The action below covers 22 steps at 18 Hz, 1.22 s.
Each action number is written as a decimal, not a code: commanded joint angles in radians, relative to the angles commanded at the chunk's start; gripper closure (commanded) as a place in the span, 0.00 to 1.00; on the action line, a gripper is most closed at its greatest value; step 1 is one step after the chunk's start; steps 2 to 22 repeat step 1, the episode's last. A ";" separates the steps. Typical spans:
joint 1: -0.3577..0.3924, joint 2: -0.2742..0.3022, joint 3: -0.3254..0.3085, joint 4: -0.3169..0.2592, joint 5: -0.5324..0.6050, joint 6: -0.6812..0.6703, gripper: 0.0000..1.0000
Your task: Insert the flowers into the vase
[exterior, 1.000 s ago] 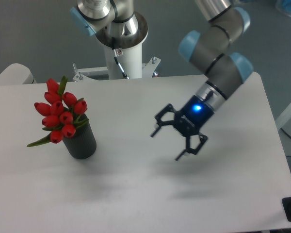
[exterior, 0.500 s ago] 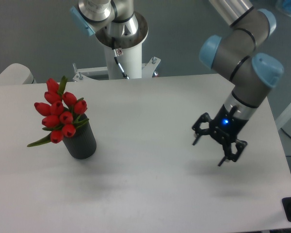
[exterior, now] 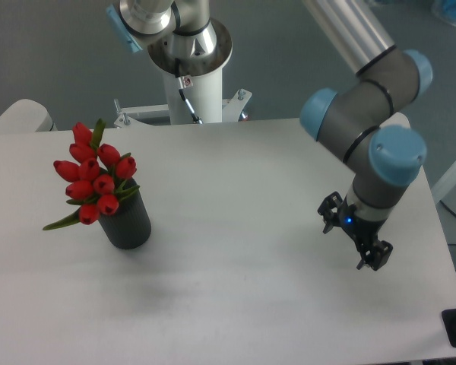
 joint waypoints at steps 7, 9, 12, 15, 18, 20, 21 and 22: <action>-0.002 -0.003 -0.002 0.000 0.000 0.000 0.00; -0.002 -0.003 -0.002 0.000 0.000 0.000 0.00; -0.002 -0.003 -0.002 0.000 0.000 0.000 0.00; -0.002 -0.003 -0.002 0.000 0.000 0.000 0.00; -0.002 -0.003 -0.002 0.000 0.000 0.000 0.00; -0.002 -0.003 -0.002 0.000 0.000 0.000 0.00; -0.002 -0.003 -0.002 0.000 0.000 0.000 0.00; -0.002 -0.003 -0.002 0.000 0.000 0.000 0.00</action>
